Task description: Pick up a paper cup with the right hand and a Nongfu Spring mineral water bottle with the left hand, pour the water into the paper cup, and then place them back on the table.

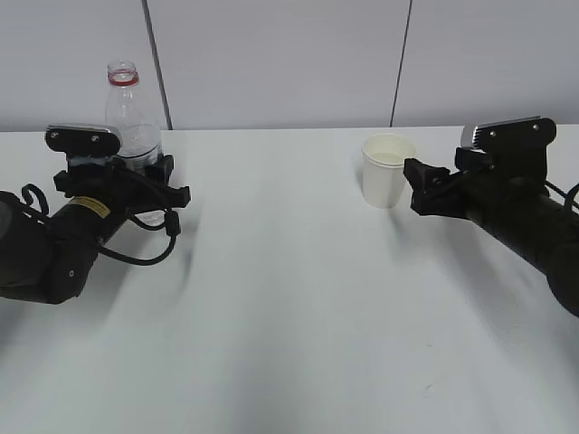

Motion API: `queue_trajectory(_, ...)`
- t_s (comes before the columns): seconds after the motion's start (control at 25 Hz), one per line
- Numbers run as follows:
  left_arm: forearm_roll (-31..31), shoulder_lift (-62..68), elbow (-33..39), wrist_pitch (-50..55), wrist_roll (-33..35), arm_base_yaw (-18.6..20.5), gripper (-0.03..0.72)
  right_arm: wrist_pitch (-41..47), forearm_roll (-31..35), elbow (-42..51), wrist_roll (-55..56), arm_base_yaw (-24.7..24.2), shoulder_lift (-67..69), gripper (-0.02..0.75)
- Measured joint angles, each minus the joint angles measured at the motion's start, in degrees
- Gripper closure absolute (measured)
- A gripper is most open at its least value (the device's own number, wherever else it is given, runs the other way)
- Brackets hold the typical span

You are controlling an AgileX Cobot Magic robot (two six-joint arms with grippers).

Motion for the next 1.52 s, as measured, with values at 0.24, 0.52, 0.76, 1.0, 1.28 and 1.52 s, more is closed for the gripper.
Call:
queue_trajectory(0.24, -0.2, 0.0, 0.0, 0.0, 0.0, 0.0, 0.224, 0.0, 0.0, 0.0, 0.0, 0.0, 0.0, 0.146)
queue_trajectory(0.52, -1.0, 0.0, 0.0, 0.0, 0.0, 0.0, 0.126, 0.0, 0.1, 0.0, 0.0, 0.0, 0.0, 0.146)
queue_trajectory(0.76, -1.0, -2.9, 0.8, 1.9, 0.0, -0.1, 0.123, 0.9, 0.1, 1.5, 0.0, 0.0, -1.7, 0.146)
queue_trajectory(1.0, -1.0, -7.0, 3.8, 2.0, 0.0, -0.1, 0.123, 3.7, 0.1, 3.3, 0.0, 0.0, -6.2, 0.146)
queue_trajectory(1.28, -1.0, -12.4, 6.4, 2.1, 0.0, -0.1, 0.123, 10.4, 0.1, 3.3, 0.0, 0.0, -13.0, 0.146)
queue_trajectory(1.52, -0.3, -17.0, 6.5, 5.3, 0.0, -0.1, 0.123, 14.2, 0.1, 3.4, 0.6, 0.0, -19.2, 0.146)
